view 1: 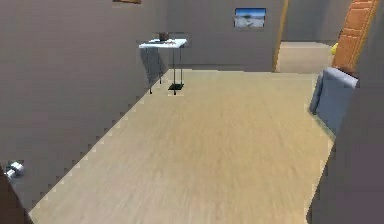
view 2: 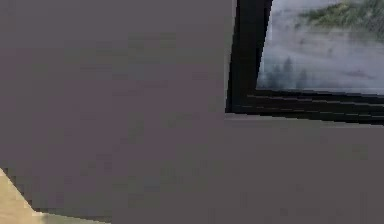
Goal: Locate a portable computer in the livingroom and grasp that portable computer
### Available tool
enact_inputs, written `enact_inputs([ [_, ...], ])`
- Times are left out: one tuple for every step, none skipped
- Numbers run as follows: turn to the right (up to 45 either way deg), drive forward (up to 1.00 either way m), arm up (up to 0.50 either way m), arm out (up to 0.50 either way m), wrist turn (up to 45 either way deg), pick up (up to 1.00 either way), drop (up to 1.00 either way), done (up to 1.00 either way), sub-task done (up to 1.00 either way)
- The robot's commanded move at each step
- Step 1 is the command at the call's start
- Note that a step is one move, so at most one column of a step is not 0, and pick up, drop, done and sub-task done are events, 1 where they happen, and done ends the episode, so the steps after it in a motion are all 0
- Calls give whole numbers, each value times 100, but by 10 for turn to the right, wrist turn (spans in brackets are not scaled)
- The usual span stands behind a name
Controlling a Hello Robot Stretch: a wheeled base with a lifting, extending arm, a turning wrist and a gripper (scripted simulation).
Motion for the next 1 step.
enact_inputs([
  [-30, 0, 0, 0, 0, 0, 0, 0, 0],
])
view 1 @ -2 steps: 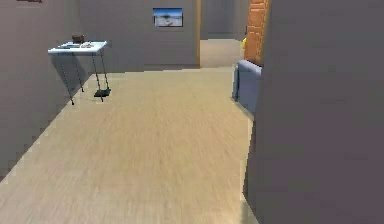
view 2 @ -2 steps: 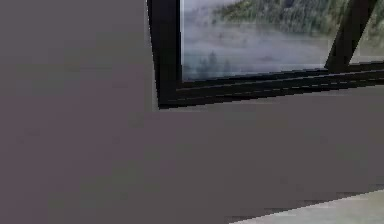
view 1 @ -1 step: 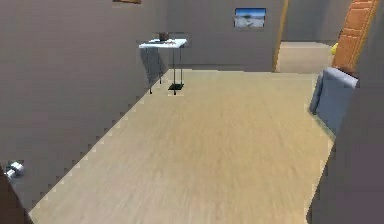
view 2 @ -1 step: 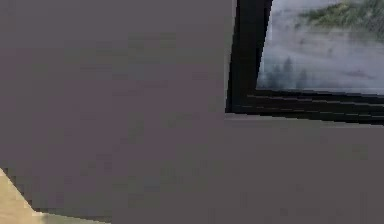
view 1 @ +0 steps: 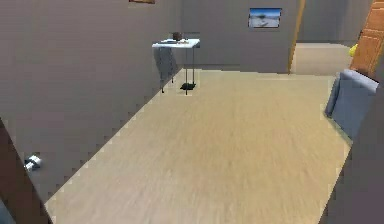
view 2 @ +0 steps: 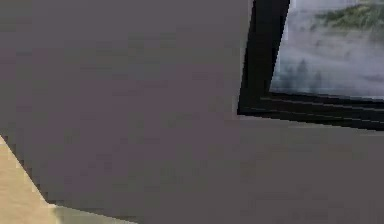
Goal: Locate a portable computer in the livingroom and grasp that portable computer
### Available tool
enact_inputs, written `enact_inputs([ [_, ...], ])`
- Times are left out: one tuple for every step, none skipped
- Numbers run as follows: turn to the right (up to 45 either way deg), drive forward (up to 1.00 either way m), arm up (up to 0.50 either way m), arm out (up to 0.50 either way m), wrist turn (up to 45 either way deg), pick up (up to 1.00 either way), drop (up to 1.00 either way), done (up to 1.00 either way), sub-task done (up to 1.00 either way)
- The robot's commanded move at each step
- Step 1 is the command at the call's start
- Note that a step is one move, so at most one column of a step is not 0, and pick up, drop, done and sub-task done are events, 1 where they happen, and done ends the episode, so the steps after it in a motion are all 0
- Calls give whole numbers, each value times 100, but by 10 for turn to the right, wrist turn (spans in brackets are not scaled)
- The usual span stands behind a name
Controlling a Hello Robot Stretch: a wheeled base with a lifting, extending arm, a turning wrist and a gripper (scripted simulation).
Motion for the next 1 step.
enact_inputs([
  [0, 60, 0, 0, 0, 0, 0, 0, 0],
])
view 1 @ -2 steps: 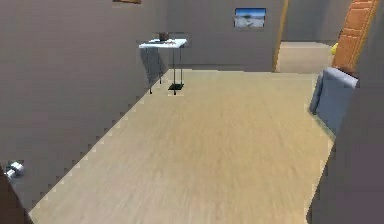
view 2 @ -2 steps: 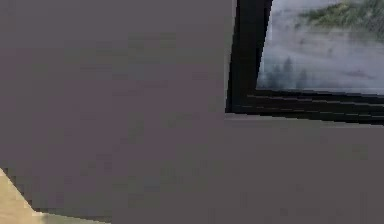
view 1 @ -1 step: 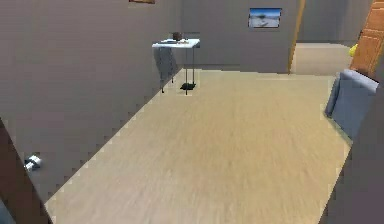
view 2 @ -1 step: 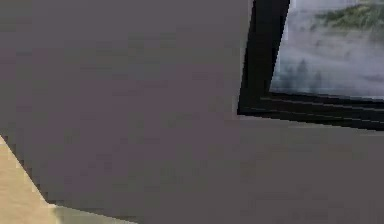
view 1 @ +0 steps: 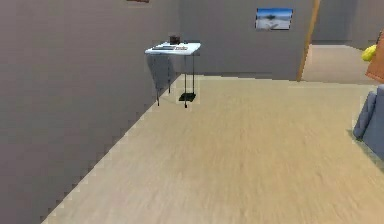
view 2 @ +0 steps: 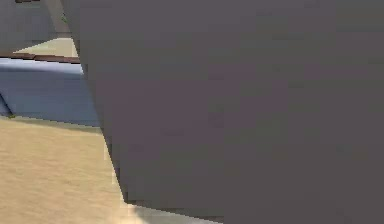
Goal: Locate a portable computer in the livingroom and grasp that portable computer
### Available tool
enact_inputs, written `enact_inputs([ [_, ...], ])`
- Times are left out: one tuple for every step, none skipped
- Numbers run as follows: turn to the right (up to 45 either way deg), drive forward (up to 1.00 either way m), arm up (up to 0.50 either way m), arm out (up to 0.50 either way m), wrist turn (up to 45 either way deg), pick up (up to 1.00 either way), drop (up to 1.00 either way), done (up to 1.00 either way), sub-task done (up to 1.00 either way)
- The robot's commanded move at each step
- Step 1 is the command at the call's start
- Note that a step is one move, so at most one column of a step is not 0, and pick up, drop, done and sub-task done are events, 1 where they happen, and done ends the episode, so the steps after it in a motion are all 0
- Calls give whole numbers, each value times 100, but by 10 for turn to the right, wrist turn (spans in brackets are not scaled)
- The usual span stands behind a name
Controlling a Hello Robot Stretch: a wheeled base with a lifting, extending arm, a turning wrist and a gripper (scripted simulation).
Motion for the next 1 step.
enact_inputs([
  [90, 0, 0, 0, 0, 0, 0, 0, 0],
])
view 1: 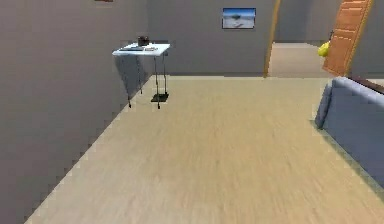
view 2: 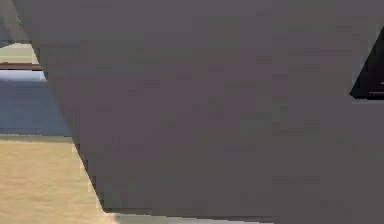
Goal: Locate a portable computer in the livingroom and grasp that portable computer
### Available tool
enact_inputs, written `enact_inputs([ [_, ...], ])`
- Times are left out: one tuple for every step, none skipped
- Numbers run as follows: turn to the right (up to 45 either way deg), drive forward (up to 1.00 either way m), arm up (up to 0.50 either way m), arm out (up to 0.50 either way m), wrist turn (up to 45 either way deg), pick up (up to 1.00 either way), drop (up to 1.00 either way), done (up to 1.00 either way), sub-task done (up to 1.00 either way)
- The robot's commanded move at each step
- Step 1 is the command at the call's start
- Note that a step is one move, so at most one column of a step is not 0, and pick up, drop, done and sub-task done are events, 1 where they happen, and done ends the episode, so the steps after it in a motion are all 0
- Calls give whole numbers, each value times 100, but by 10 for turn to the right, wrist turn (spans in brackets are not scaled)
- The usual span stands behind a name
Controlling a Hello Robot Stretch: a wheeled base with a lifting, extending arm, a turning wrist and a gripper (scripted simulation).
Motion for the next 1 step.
enact_inputs([
  [0, 100, 0, 0, 0, 0, 0, 0, 0],
])
